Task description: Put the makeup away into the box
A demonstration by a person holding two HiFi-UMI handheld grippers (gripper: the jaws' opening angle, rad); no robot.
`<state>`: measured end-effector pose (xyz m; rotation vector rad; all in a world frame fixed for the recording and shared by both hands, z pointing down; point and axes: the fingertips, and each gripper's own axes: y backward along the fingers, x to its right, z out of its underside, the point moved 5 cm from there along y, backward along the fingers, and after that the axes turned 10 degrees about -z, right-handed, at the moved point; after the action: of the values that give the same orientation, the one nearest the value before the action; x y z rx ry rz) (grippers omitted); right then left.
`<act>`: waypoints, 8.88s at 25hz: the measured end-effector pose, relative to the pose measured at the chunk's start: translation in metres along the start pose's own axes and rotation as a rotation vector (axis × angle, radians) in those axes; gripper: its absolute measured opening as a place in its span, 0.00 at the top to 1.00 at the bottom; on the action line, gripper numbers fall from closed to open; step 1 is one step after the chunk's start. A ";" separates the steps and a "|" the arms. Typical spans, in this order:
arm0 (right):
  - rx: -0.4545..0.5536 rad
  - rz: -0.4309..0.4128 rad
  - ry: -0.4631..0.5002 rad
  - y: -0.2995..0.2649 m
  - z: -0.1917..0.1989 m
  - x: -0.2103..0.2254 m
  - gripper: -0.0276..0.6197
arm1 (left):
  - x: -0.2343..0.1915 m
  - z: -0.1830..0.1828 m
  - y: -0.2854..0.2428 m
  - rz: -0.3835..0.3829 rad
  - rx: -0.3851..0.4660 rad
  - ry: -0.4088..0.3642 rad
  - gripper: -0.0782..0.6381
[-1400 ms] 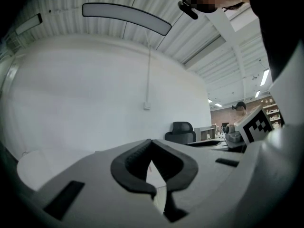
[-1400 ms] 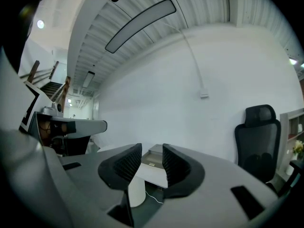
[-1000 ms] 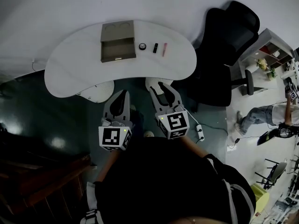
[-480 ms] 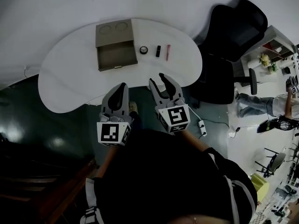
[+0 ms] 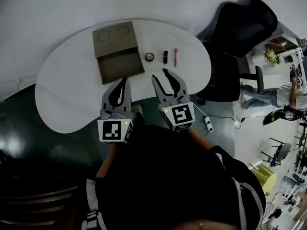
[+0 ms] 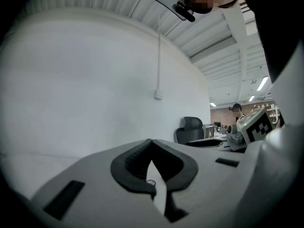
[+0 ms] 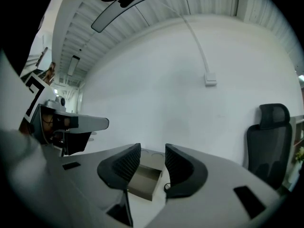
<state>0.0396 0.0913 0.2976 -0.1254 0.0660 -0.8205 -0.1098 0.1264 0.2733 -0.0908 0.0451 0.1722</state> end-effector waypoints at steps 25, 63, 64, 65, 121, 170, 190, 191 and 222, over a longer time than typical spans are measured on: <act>-0.247 0.003 -0.084 -0.105 0.116 0.079 0.69 | -0.027 0.035 -0.115 0.043 -0.121 -0.007 0.88; -0.559 0.058 -0.167 -0.180 0.217 0.111 0.60 | -0.036 0.125 -0.153 0.053 -0.410 0.011 0.88; -0.552 0.060 -0.167 -0.179 0.214 0.111 0.60 | -0.036 0.125 -0.153 0.053 -0.408 0.011 0.88; -0.544 0.061 -0.166 -0.178 0.211 0.111 0.60 | -0.037 0.124 -0.152 0.053 -0.405 0.010 0.88; -0.717 -0.461 0.073 -0.292 0.191 -0.081 0.60 | -0.174 0.138 -0.044 -0.382 -0.374 0.165 0.88; -0.141 0.060 -0.060 -0.110 0.007 0.089 0.92 | -0.014 0.037 -0.140 0.084 -0.106 -0.023 0.88; -0.202 0.224 -0.124 -0.081 0.058 0.153 0.92 | 0.037 0.064 -0.193 0.234 -0.179 -0.046 0.88; -0.214 0.224 -0.125 -0.082 0.062 0.156 0.92 | 0.038 0.067 -0.196 0.234 -0.198 -0.048 0.88; -0.609 0.191 -0.317 -0.116 0.213 0.175 0.70 | 0.035 0.148 -0.242 0.236 -0.369 0.019 0.88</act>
<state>0.0971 -0.0973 0.5228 -0.8093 0.0263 -0.5603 -0.0280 -0.0910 0.4393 -0.4561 0.0428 0.4144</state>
